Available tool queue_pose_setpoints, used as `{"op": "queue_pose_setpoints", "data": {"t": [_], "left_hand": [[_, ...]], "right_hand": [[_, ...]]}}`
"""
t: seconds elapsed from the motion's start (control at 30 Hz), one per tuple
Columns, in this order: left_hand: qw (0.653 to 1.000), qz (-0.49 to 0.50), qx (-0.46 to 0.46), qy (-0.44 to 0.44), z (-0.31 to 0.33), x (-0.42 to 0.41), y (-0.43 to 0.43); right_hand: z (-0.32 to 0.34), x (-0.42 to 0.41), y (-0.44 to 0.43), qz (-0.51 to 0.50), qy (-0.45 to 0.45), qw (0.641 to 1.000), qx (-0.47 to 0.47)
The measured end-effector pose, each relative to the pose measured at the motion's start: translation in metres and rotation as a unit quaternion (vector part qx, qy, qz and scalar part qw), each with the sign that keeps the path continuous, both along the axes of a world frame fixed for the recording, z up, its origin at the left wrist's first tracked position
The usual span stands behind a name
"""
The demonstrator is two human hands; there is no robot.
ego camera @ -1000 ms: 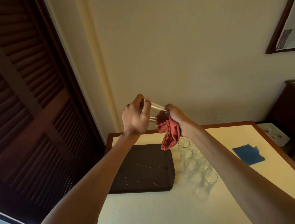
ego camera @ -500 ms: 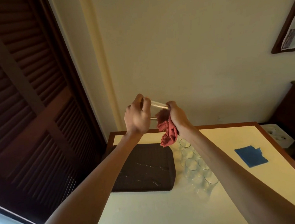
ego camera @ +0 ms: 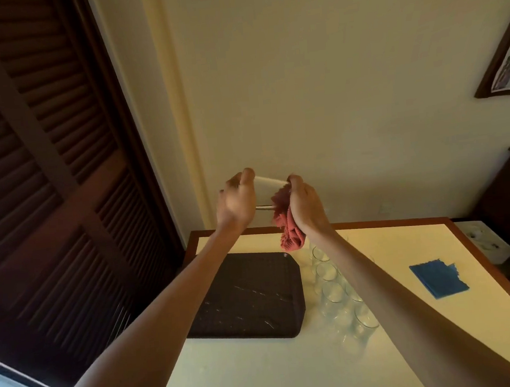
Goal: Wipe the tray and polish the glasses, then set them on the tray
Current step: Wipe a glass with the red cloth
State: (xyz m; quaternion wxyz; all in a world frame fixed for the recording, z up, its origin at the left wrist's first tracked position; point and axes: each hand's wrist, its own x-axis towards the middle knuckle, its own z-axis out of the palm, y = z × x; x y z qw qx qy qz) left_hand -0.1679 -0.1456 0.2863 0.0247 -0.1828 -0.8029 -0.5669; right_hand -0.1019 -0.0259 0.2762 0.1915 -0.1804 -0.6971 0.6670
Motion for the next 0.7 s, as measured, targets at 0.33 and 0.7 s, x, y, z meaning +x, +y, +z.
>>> {"op": "queue_pose_setpoints", "data": {"t": [0.33,0.7], "left_hand": [[0.969,0.03,-0.026,0.244,-0.004,0.002,-0.011],[0.952,0.037,-0.086,0.292,-0.006,0.008,-0.015]], "right_hand": [[0.005,-0.004,0.005,0.072,-0.065,0.988,-0.12],[0.007,0.012,0.0,0.093,-0.11,0.974,-0.173]]}}
